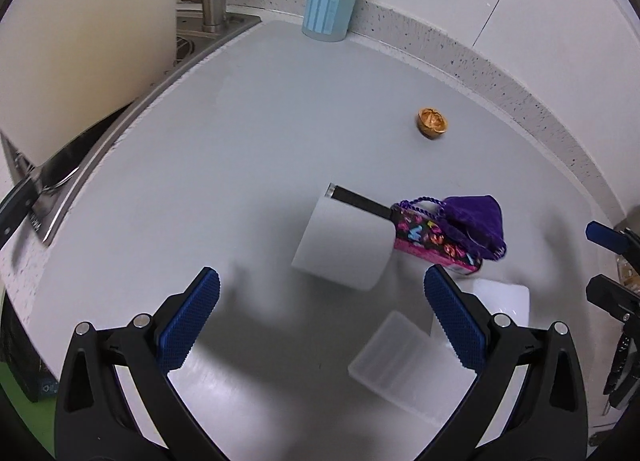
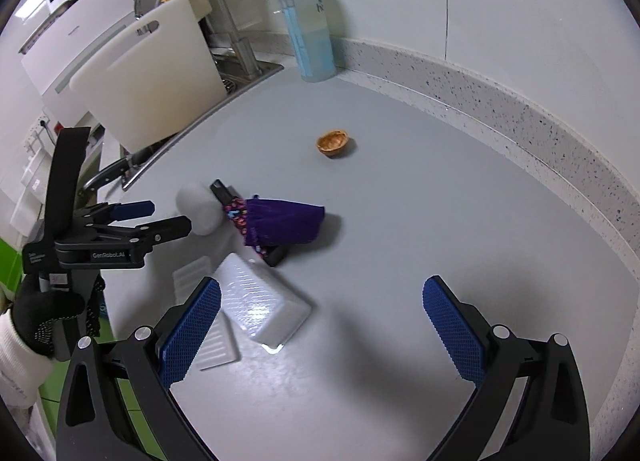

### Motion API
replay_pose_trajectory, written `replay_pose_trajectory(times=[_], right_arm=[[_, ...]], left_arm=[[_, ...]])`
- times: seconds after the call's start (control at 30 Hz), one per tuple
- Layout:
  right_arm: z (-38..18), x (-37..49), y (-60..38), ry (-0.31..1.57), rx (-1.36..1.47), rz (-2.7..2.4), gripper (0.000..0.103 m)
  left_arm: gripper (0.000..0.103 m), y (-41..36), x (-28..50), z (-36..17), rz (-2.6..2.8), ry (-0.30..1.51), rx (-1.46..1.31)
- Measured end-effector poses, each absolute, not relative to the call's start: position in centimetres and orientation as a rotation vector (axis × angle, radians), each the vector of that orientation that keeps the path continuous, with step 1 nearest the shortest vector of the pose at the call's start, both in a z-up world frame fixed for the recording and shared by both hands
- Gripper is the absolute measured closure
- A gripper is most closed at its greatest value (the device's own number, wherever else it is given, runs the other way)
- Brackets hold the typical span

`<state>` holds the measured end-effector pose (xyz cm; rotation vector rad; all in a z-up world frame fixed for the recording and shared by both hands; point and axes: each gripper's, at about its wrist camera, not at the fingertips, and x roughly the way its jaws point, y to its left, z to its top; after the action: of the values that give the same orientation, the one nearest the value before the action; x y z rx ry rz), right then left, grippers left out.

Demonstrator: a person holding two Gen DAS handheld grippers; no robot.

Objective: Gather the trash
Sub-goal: 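Grasp the white paper roll with the left gripper while the right gripper grasps the walnut shell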

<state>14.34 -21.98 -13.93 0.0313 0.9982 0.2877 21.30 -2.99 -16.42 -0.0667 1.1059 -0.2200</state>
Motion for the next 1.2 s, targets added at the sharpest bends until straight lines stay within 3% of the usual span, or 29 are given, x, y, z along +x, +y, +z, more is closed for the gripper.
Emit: replay_pose_trajectory(times=[0.13,0.2,0.23,0.3,0.37,1.0,1.07,1.13,1.2], right_arm=[[-14.0,16.0,-22.1,0.996,0.032,0.29,0.006],[-14.0,16.9,-22.1,0.994,0.032,0.293,0.006],[-14.0,17.5,-22.0,0.994,0.033,0.297,0.006],[-14.1,18.5,-21.8,0.993,0.028,0.303,0.006],[-14.2,19.5,-21.6,0.993,0.025,0.311,0.006],[-17.9,30.7,-17.4,1.035,-0.117,0.313,0.006],[-18.2,31.2,-17.3,1.046,-0.122,0.315,0.018],[-18.6,31.6,-17.1,1.061,-0.132,0.317,0.044],[-19.1,31.9,-16.9,1.076,-0.139,0.325,0.053]], left_arm=[[0.004,-3.3,22.1,-16.9,-0.219,1.095,-0.044],[0.019,-3.4,22.4,-17.1,-0.224,1.095,-0.037],[0.036,-3.4,22.7,-17.4,-0.216,1.108,-0.03],[0.042,-3.3,22.9,-17.6,-0.227,1.117,-0.045],[0.055,-3.8,23.0,-17.4,-0.244,1.115,-0.03],[0.056,-0.6,20.4,-14.1,-0.161,1.079,-0.121],[0.056,0.0,20.0,-14.0,-0.149,1.078,-0.131],[0.056,0.5,19.7,-13.9,-0.141,1.076,-0.14],[0.056,0.9,19.5,-14.0,-0.133,1.078,-0.149]])
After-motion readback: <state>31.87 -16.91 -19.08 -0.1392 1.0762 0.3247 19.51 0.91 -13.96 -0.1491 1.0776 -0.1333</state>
